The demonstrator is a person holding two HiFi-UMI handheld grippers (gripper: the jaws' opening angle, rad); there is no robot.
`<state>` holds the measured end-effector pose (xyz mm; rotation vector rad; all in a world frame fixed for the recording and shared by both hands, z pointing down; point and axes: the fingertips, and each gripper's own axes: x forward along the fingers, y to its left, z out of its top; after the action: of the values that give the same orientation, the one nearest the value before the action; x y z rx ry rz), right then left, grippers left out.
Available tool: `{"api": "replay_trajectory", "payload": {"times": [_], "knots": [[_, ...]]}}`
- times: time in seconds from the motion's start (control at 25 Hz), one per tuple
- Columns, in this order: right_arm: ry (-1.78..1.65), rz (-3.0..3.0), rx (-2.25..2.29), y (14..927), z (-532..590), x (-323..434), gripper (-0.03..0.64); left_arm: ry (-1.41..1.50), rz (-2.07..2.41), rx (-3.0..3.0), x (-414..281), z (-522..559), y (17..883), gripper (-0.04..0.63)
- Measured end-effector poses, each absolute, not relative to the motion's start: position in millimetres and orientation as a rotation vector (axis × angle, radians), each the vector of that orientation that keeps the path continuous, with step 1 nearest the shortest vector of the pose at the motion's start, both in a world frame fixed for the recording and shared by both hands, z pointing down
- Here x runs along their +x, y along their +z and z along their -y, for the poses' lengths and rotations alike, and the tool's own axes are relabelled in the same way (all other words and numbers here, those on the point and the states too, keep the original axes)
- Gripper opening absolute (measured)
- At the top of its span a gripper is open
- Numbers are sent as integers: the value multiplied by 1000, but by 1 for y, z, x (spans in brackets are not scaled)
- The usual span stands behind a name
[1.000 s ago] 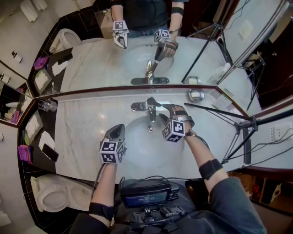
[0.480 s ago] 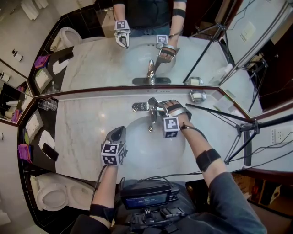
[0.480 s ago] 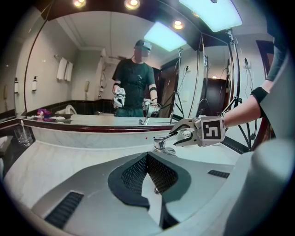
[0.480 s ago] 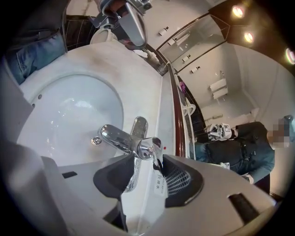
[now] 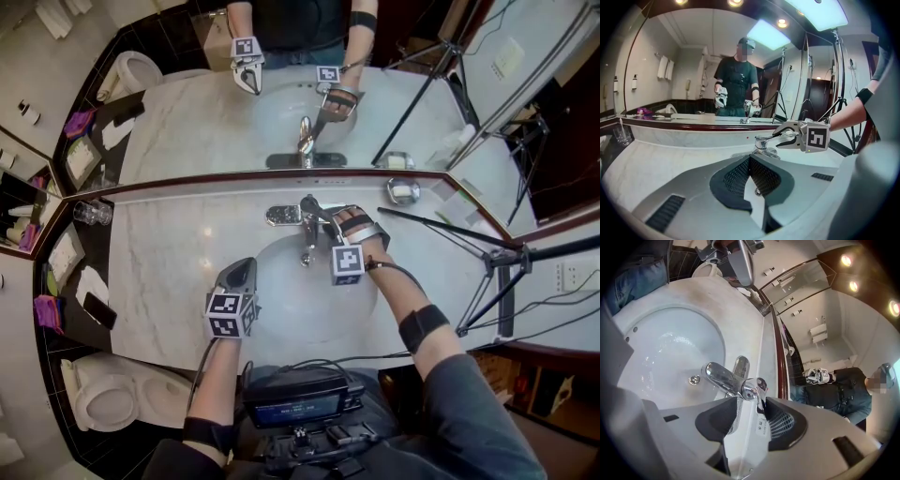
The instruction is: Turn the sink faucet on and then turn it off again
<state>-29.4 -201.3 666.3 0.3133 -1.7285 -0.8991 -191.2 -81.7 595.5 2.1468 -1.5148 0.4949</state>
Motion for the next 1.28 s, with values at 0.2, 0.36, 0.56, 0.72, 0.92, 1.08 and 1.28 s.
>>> {"api": "replay_trajectory", "payload": {"times": [0.2,0.36,0.56,0.72,0.92,1.08,1.28], "knots": [[-889,1727,333,671,199,-27,187,499,1511,2145,-192,83,597,3],[-862,1753,358,676,193,-25,182,499,1508,2147,-190,85,597,3],[-845,1730,338,685,188,-19,181,501,1505,2147,-190,86,596,3],[-833,1725,349,688,187,-17,179,503,1502,2148,-189,86,598,3],[-825,1730,358,688,188,-17,179,503,1507,2147,-189,84,599,3],[-817,1716,359,688,187,-17,181,508,1514,2137,-192,82,600,3],[-725,1744,415,684,183,-17,183,514,1520,2146,-192,81,597,3]]}}
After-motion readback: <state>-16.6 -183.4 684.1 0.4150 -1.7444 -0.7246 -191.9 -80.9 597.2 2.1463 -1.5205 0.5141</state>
